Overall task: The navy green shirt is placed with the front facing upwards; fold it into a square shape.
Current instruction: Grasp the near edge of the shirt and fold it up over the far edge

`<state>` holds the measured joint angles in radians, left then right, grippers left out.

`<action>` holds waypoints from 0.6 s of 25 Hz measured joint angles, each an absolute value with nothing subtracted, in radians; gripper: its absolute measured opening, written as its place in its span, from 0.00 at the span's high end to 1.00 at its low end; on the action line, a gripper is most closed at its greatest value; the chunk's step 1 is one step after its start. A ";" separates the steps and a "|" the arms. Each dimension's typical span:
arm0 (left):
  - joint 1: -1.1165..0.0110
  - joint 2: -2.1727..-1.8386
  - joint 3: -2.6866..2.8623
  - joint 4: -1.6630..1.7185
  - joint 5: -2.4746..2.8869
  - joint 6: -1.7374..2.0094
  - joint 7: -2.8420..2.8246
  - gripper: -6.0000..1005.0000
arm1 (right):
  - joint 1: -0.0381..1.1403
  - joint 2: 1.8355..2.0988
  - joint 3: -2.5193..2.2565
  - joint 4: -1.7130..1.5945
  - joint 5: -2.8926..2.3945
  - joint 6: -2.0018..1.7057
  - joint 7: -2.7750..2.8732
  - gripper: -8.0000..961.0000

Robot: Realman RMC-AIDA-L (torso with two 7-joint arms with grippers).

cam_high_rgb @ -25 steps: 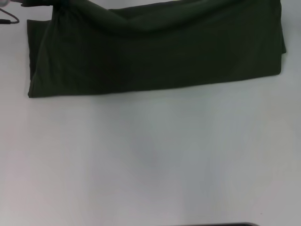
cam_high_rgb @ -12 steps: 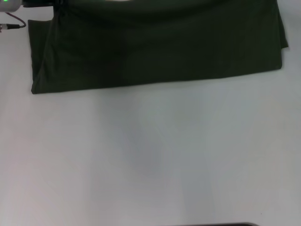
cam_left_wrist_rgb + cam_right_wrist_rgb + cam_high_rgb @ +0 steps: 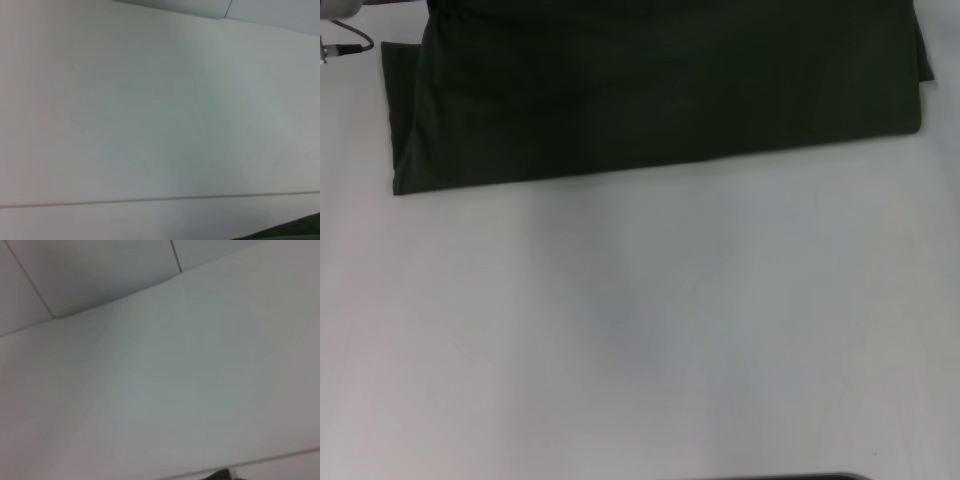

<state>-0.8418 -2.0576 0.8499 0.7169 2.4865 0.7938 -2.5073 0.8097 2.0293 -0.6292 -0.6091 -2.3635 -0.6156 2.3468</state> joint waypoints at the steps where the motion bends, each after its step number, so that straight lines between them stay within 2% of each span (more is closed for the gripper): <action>1: -0.845 -2.059 0.850 0.717 2.487 0.789 -2.507 0.96 | 0.814 2.036 -0.640 -0.609 -2.363 -0.591 2.347 0.94; 7: -0.852 -2.075 0.854 0.716 2.487 0.760 -2.501 0.96 | 0.846 2.069 -0.750 -0.578 -2.364 -0.431 2.347 0.94; 15: -0.860 -2.082 0.866 0.718 2.487 0.755 -2.499 0.94 | 0.884 2.080 -0.838 -0.532 -2.364 -0.316 2.347 0.94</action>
